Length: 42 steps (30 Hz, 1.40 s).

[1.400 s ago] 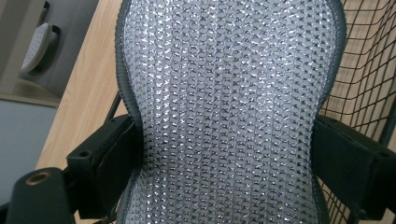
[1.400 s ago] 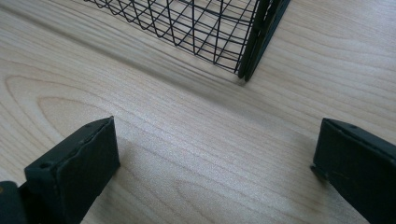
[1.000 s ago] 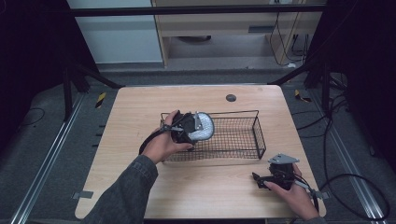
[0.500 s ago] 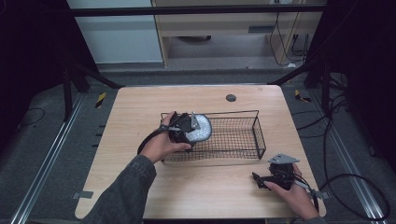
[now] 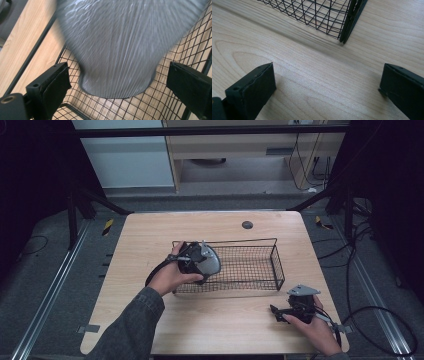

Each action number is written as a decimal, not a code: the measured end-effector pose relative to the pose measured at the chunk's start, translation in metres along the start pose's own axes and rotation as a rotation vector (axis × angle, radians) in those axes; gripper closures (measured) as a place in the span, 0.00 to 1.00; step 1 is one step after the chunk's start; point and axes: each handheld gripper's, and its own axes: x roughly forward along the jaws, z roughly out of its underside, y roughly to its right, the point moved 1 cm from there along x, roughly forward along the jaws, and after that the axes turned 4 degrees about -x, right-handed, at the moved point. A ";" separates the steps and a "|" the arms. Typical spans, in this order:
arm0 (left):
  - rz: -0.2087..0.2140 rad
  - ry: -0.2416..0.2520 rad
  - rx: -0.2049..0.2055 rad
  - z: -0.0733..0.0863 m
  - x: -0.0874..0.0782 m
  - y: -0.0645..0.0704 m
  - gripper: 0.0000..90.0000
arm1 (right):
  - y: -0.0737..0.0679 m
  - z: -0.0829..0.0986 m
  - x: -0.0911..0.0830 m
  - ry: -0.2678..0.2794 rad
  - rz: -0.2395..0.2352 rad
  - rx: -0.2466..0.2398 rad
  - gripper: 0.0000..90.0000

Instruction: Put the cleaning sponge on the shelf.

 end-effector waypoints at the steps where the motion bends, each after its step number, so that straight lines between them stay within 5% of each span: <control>1: 0.003 0.008 -0.007 0.000 -0.001 0.000 0.05 | 0.000 0.000 0.000 0.000 0.000 0.000 0.00; 17: 0.016 0.057 -0.022 -0.002 -0.009 0.005 0.06 | 0.000 0.000 0.000 0.000 0.000 0.000 0.00; 42: 0.018 0.176 -0.157 0.018 -0.038 0.008 0.06 | 0.000 0.000 0.000 -0.001 0.000 -0.004 0.01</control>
